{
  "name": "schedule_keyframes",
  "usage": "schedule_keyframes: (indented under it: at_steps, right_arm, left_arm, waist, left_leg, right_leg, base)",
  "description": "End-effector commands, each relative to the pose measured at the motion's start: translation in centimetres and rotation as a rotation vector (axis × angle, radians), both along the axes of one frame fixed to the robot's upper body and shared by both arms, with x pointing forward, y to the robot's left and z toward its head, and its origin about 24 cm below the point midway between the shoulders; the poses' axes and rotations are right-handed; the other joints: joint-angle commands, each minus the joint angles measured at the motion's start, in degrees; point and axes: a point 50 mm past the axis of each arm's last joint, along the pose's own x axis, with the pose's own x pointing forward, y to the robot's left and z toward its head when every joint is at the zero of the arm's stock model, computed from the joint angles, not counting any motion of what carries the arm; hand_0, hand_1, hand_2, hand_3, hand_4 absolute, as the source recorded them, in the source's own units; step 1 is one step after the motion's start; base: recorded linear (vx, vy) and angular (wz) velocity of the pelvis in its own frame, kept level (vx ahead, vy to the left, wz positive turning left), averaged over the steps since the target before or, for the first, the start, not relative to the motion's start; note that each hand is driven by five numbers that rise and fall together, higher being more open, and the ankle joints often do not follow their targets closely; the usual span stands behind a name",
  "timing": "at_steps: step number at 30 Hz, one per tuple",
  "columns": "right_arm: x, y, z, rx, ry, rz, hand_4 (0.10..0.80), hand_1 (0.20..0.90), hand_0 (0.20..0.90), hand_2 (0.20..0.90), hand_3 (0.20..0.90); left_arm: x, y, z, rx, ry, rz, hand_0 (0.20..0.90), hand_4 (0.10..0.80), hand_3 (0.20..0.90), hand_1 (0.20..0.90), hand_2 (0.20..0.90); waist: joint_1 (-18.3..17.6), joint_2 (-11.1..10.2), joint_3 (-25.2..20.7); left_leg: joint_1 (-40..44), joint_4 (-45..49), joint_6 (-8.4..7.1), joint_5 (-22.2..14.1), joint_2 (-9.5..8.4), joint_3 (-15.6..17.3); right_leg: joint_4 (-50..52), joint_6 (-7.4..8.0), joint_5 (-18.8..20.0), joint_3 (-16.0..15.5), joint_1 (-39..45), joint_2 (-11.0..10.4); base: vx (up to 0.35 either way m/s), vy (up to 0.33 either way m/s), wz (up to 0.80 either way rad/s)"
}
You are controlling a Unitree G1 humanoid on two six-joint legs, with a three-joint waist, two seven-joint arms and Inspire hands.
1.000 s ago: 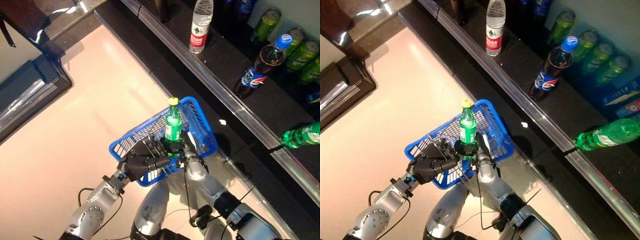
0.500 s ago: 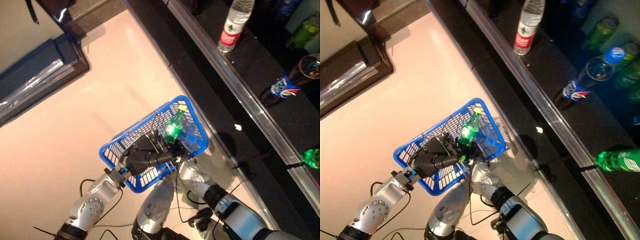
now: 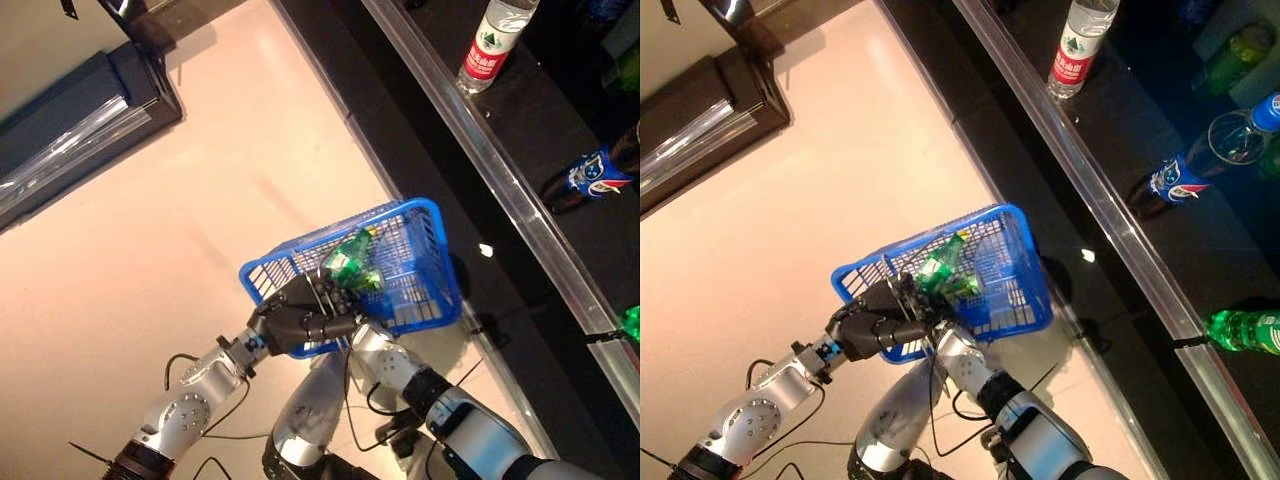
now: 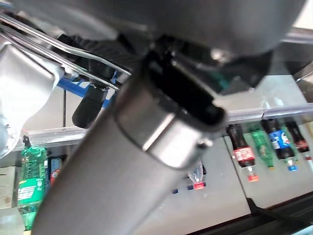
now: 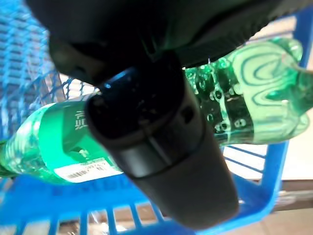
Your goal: Pick up the drink and place into the basket.
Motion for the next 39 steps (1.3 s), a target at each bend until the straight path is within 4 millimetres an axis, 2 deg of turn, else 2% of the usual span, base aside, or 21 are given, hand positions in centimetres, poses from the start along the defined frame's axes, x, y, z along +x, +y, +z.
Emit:
schedule_keyframes:
  at_steps: [1,4,8,9,10,11,12,13,21,30,35,39]
  right_arm:
    - [-0.1,9.3,8.4,0.238,-0.248,0.243,0.1,0.3,0.3,0.3,0.2]
    - [0.5,8.9,8.4,0.226,-0.233,0.242,0.1,0.3,0.3,0.3,0.2]
    - [2.2,7.3,8.4,0.222,-0.205,0.171,0.1,0.3,0.3,0.3,0.2]
    - [2.7,6.8,8.3,0.222,-0.189,0.139,0.108,0.307,0.307,0.307,0.208]
    - [2.9,6.6,8.3,0.223,-0.184,0.126,0.149,0.342,0.342,0.342,0.249]
    - [3.0,6.6,8.3,0.224,-0.184,0.125,0.278,0.453,0.453,0.453,0.378]
    - [3.2,6.4,8.4,0.227,-0.18,0.111,0.512,0.653,0.653,0.653,0.612]
    - [3.4,6.3,8.6,0.226,-0.182,0.103,0.8,0.9,0.9,0.9,0.9]
    - [4.7,5.4,10.1,0.209,-0.24,0.097,0.8,0.9,0.9,0.9,0.9]
    - [4.7,5.0,11.2,0.181,-0.36,0.168,0.8,0.9,0.9,0.9,0.9]
    - [4.5,3.2,11.2,0.14,-0.448,0.172,0.8,0.9,0.9,0.9,0.9]
    - [3.2,1.7,11.6,0.166,-0.515,0.103,0.8,0.9,0.9,0.9,0.9]
  left_arm:
    - [-2.9,-4.0,11.0,-0.357,-0.551,-0.294,0.3,0.1,0.2,0.3,0.3]
    - [-2.8,-4.1,11.2,-0.351,-0.547,-0.298,0.3,0.1,0.2,0.3,0.3]
    - [-2.7,-4.3,11.3,-0.35,-0.552,-0.322,0.3,0.1,0.2,0.3,0.3]
    - [-2.7,-4.5,11.4,-0.351,-0.55,-0.329,0.3,0.1,0.2,0.3,0.3]
    - [-2.6,-4.6,11.5,-0.35,-0.549,-0.329,0.3,0.1,0.2,0.3,0.3]
    - [-2.6,-4.6,11.5,-0.349,-0.549,-0.329,0.3,0.1,0.2,0.3,0.3]
    - [-2.6,-4.8,11.6,-0.346,-0.549,-0.326,0.3,0.1,0.2,0.3,0.3]
    - [-2.5,-5.0,11.7,-0.344,-0.548,-0.324,0.3,0.1,0.2,0.3,0.3]
    - [-2.1,-5.8,12.2,-0.352,-0.55,-0.297,0.3,0.1,0.2,0.3,0.3]
    - [-1.8,-5.6,11.8,-0.334,-0.545,-0.233,0.3,0.1,0.2,0.3,0.3]
    - [-1.4,-4.4,11.0,-0.327,-0.503,-0.142,0.3,0.1,0.2,0.3,0.3]
    - [-1.1,-2.3,9.5,-0.339,-0.425,-0.015,0.3,0.1,0.2,0.3,0.3]
  waist:
    - [-1.5,1.4,-0.9]
    - [-1.1,1.3,-0.9]
    - [-0.7,1.2,-0.9]
    - [-0.6,1.2,-0.9]
    - [-0.6,1.2,-0.9]
    - [-0.5,1.1,-0.9]
    - [-0.6,1.1,-0.9]
    - [-0.6,1.0,-0.9]
    - [-1.0,0.2,-0.9]
    - [-1.9,-0.7,-0.9]
    - [-2.9,-1.6,-1.3]
    - [-4.5,-2.6,-2.2]
  left_leg:
    - [-2.7,2.7,1.04,1.4,0.08,0.5]
    - [-2.6,2.7,1.18,1.5,-0.05,0.4]
    - [-2.6,3.0,1.26,1.4,-0.15,0.4]
    - [-2.5,2.9,1.31,1.3,-0.13,0.4]
    - [-2.5,2.9,1.34,1.3,-0.1,0.4]
    - [-2.5,2.9,1.34,1.3,-0.09,0.4]
    - [-2.5,3.0,1.39,1.2,-0.07,0.4]
    - [-2.6,3.0,1.41,1.2,-0.04,0.5]
    - [-3.0,3.0,1.57,1.0,0.36,1.0]
    - [-2.1,1.8,1.52,1.1,1.41,2.6]
    - [-1.3,0.8,1.19,1.4,2.45,3.5]
    - [0.2,-0.2,0.99,1.1,3.45,4.6]
  right_leg:
    - [-5.0,-3.01,12.6,0.2,1.3,-1.7]
    - [-4.7,-3.05,12.6,-0.1,1.3,-1.8]
    - [-4.3,-3.16,12.6,-0.5,1.3,-2.1]
    - [-4.2,-3.14,12.8,-0.7,1.4,-2.3]
    - [-4.2,-3.11,12.8,-0.6,1.3,-2.3]
    - [-4.2,-3.11,12.8,-0.6,1.3,-2.3]
    - [-4.1,-3.09,12.9,-0.6,1.2,-2.3]
    - [-4.1,-3.09,13.0,-0.5,1.1,-2.3]
    - [-3.9,-2.98,13.4,-0.3,0.0,-2.3]
    - [-4.2,-3.03,13.5,-0.2,-0.2,-2.3]
    - [-4.7,-2.99,13.5,-0.1,-0.3,-1.7]
    - [-5.3,-3.05,13.3,0.5,0.0,-1.1]
  base:
    - [0.0,0.0,0.0]
    - [0.0,0.0,0.0]
    - [0.02,0.004,0.03]
    - [0.021,0.009,0.05]
    - [0.015,0.008,0.04]
    - [0.0,0.0,0.0]
    - [0.0,0.0,0.0]
    - [0.0,0.0,0.0]
    - [-0.002,0.008,0.0]
    - [-0.01,0.001,-0.02]
    - [-0.04,-0.024,-0.06]
    - [-0.014,-0.019,-0.2]
